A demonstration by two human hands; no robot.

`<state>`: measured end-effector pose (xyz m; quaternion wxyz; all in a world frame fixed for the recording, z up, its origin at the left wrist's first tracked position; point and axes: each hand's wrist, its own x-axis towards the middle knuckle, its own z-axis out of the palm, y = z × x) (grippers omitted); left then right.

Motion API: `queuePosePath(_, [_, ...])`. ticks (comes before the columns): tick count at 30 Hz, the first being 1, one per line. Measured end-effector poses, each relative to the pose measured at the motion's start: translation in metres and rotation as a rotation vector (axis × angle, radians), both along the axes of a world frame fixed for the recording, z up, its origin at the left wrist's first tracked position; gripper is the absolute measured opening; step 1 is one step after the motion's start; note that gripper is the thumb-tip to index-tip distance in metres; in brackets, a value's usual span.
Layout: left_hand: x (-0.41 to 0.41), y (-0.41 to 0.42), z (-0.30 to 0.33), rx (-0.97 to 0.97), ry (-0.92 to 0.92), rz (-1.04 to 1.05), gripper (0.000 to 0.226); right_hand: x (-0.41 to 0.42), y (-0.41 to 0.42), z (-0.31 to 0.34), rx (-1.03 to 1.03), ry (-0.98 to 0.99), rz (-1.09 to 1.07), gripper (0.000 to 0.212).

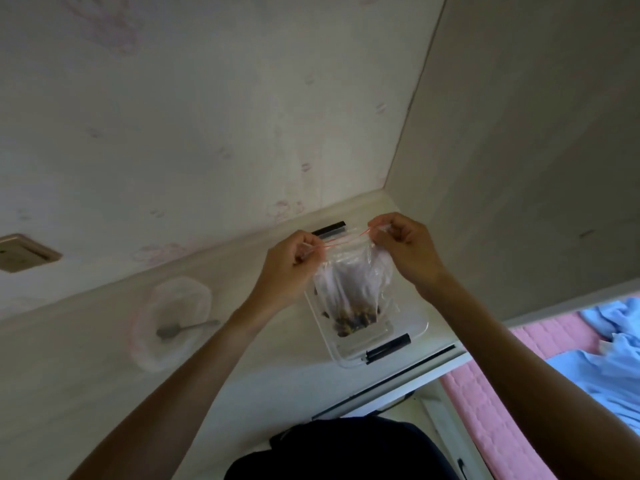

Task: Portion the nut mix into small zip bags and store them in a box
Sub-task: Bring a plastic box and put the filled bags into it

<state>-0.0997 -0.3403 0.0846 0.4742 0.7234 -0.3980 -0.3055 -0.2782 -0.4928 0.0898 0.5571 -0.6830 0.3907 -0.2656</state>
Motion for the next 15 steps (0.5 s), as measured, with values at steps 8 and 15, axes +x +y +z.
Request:
queuePosePath(8, [-0.024, -0.022, -0.062, 0.397, -0.844, -0.288, 0.022, 0.016, 0.009, -0.090, -0.599, 0.862, 0.381, 0.018])
queuePosePath(15, [-0.043, -0.056, -0.084, 0.821, -1.130, -0.479, 0.020, 0.037, 0.013, -0.111, -0.601, 1.041, 0.496, 0.017])
